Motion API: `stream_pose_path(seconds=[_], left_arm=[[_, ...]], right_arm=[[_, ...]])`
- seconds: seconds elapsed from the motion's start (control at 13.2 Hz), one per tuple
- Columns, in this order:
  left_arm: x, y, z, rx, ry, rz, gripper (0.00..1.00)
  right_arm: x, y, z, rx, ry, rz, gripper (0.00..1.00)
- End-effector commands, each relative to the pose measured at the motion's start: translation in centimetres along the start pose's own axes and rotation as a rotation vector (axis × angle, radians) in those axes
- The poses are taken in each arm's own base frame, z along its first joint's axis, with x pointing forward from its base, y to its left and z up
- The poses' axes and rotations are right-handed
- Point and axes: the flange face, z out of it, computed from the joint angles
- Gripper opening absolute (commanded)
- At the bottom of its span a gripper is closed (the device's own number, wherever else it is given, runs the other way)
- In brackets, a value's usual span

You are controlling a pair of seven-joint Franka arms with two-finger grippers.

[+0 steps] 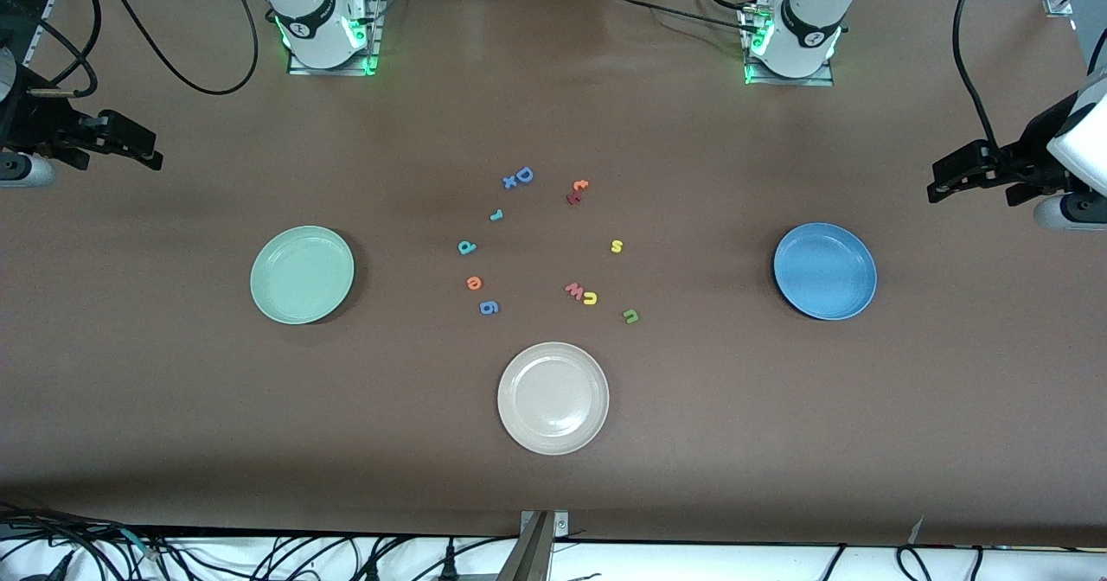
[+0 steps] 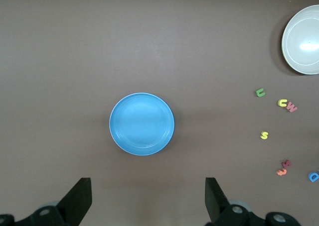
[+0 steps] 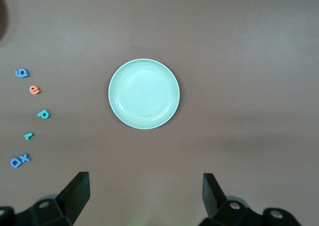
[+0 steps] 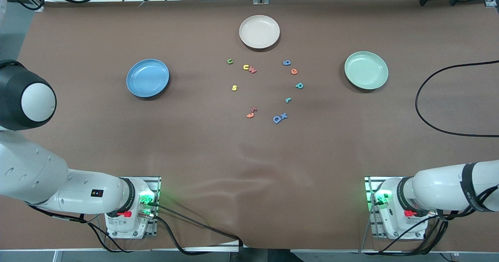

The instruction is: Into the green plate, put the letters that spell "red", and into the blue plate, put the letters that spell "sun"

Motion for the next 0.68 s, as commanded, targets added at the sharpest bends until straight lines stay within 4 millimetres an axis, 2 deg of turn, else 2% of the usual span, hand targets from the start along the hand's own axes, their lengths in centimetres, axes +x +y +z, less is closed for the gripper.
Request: stream_pose_path(seconds=[0.0, 0.15, 0.3, 0.61], left_arm=[[-0.1, 0.2, -0.6, 0.016, 0.007, -0.007, 1.00], [0.0, 0.1, -0.4, 0.018, 0.004, -0.009, 1.00], [0.0, 0.2, -0.4, 0.018, 0.004, -0.006, 1.00], [0.1, 0.2, -0.2, 0.019, 0.009, -0.006, 1.00]], right_arm=[[0.1, 0.1, -0.4, 0.014, 0.000, 0.004, 1.00], [0.1, -0.6, -0.3, 0.014, -0.005, -0.013, 1.00], [0.5, -4.0, 0.5, 0.004, -0.011, -0.068, 1.00], [2.7, -13.1, 7.3, -0.016, -0.112, 0.004, 1.00]])
